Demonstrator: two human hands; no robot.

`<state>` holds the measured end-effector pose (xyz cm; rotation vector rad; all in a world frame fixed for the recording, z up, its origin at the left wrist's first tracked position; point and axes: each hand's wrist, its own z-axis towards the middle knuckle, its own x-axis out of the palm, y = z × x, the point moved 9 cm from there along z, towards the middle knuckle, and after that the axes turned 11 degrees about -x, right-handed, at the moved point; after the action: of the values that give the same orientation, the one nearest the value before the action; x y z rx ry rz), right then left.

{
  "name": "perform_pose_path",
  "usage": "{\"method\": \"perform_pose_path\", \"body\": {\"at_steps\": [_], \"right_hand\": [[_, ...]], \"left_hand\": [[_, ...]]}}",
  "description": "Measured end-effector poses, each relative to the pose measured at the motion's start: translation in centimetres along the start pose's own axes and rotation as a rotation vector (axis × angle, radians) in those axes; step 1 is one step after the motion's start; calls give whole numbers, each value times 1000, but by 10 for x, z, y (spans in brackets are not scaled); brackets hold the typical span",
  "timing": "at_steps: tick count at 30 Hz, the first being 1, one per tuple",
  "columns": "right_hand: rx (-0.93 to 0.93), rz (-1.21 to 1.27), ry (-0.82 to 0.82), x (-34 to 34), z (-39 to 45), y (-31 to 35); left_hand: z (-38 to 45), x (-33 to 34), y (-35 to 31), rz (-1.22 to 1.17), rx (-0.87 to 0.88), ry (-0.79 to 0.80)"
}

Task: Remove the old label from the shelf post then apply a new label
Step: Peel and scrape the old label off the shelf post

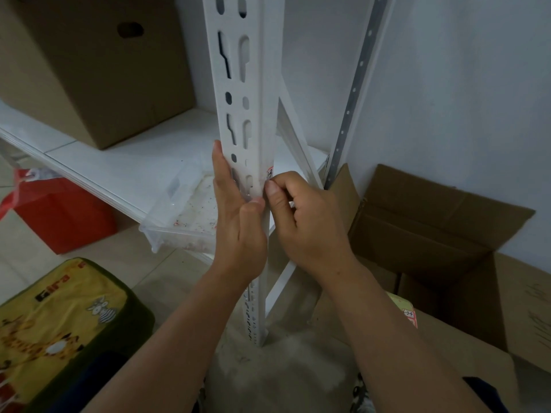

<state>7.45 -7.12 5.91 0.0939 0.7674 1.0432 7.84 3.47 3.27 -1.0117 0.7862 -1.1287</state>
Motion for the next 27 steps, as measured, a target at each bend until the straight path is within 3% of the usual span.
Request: {"method": "perform_pose_path", "body": {"at_steps": [13, 27], "right_hand": [[61, 182, 36, 3, 1, -6], [74, 196, -14, 2, 2, -5]], "left_hand": [[-1, 3, 2, -9, -32, 0], [-3, 2, 0, 21, -4, -28]]}}
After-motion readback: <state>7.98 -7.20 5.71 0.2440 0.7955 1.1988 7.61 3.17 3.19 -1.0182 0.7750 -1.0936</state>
